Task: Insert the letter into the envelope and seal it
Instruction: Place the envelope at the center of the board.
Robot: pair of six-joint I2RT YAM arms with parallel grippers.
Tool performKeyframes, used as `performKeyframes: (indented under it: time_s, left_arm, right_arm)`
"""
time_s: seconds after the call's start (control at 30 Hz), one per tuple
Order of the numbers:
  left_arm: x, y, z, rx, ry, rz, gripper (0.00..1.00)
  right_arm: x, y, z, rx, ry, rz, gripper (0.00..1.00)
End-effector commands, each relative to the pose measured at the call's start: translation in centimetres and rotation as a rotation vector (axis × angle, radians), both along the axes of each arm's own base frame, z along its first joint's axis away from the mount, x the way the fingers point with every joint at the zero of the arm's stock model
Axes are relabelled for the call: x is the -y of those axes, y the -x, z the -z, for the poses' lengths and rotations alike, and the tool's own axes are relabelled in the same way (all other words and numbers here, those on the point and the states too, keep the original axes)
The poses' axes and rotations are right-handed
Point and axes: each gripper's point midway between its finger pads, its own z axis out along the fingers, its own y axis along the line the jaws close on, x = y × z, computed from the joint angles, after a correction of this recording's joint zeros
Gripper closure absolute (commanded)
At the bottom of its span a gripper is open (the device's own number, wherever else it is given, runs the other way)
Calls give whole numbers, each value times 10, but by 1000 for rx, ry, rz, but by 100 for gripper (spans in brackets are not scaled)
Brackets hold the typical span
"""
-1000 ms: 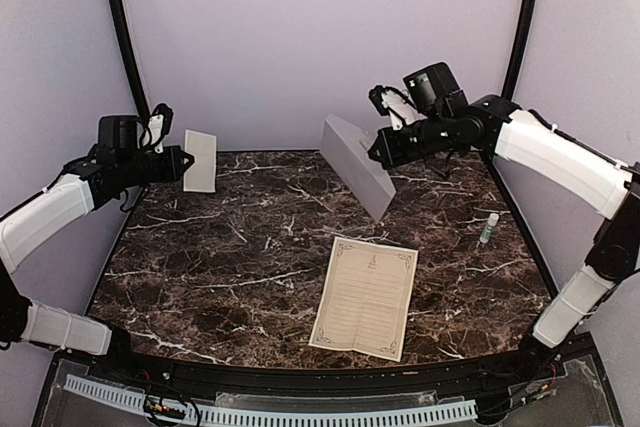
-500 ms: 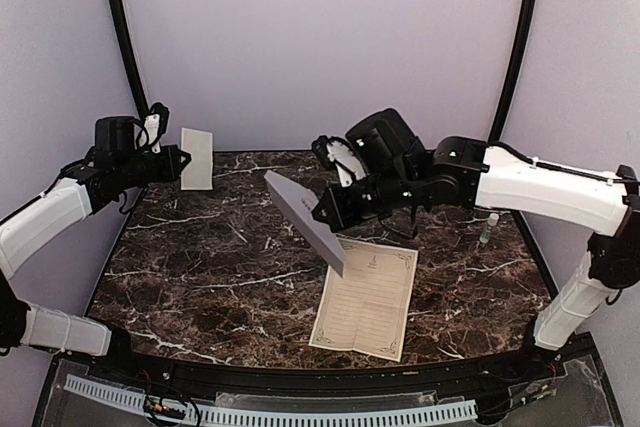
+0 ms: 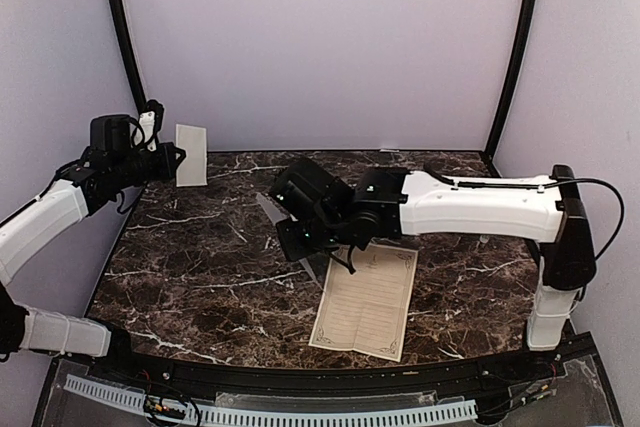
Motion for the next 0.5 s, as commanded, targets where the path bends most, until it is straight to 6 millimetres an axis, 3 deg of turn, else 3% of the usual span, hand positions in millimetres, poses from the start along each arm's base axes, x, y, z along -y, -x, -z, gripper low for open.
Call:
performKeyframes:
  time_s: [0.0,0.17,0.4,0.47]
  left_arm:
    - [0,2,-6,27,0,8,100]
    - [2,2,-3,17,8,18,100]
    - [6,2,0,6,22,35,100]
    - [8,2,1,4,27,45,100]
  right_arm:
    - [-16,-2,-7,71,-9,46,100]
    - [-29,-3,37,46,70,51,100]
    - [-76,11,46,-7,-25,-54,100]
    - [-90,20,49,-49,-75,-104,91]
